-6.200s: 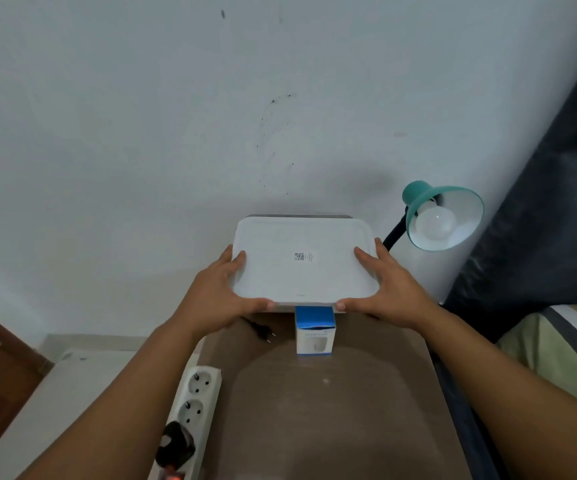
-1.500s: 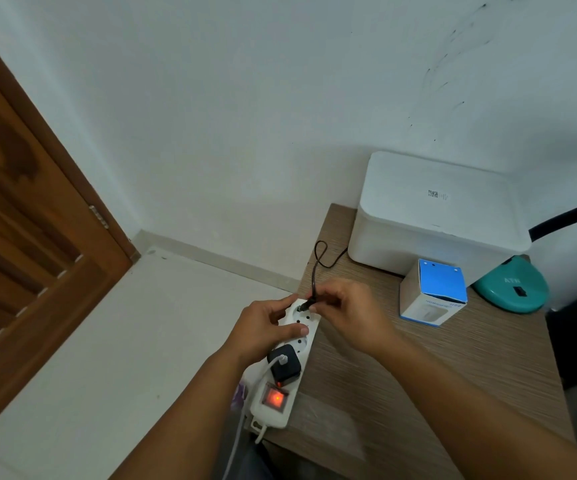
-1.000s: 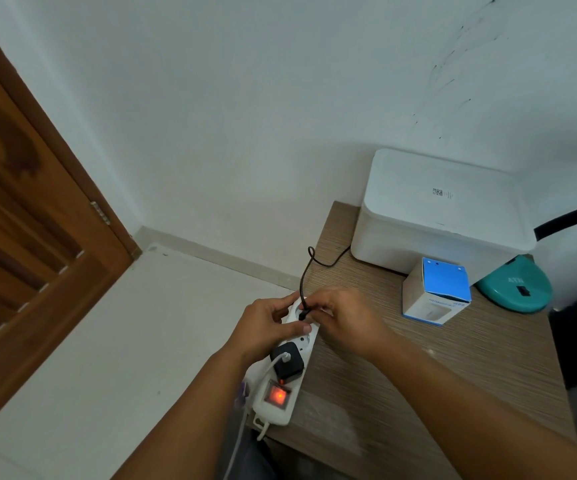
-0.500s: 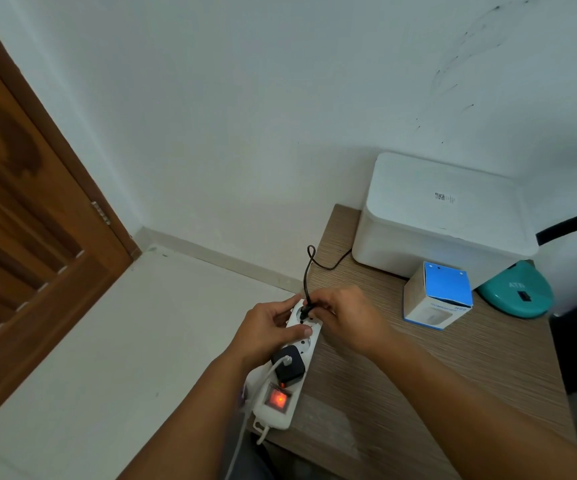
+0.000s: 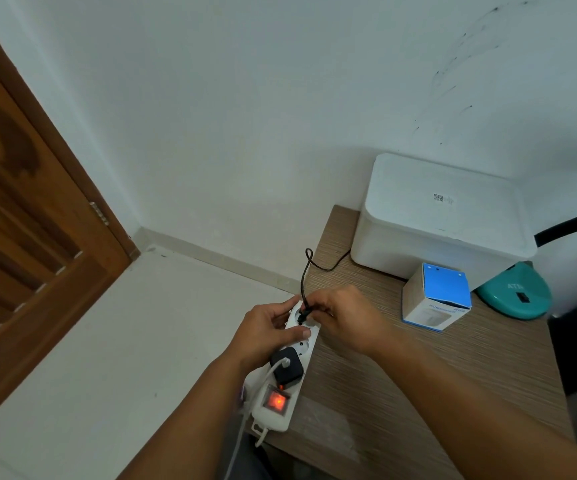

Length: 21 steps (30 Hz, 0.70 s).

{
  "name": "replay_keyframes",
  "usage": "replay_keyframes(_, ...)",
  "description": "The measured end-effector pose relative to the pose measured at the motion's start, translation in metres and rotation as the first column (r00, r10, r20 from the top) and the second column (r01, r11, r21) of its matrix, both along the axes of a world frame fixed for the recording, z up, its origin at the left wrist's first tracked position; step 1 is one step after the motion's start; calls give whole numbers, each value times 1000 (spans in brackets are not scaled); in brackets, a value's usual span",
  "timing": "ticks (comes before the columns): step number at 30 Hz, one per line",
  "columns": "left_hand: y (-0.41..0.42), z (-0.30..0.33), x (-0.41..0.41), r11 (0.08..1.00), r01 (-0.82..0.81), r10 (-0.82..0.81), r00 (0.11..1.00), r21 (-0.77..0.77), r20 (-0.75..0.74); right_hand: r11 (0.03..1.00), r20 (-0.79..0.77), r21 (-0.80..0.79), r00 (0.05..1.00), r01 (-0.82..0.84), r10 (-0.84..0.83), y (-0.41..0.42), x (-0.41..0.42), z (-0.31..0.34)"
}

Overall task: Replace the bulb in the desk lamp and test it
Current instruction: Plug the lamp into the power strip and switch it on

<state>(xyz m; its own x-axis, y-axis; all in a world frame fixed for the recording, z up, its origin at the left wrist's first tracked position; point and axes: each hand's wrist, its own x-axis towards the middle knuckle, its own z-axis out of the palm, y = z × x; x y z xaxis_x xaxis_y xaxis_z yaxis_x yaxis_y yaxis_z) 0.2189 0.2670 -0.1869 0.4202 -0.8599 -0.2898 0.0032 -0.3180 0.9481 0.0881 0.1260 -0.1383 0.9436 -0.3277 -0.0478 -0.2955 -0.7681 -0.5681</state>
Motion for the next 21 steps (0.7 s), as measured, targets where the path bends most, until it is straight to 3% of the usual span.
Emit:
replay_keyframes(11,0,-1,1,1000,15,-16,1000,19,25,998,-78,-48,996,-50,46,-5,5,-4)
replay_keyframes(21,-1,-1,2,997,35,-40,996,64,86,994,-59,-78,995,80,-85,1,7,-15)
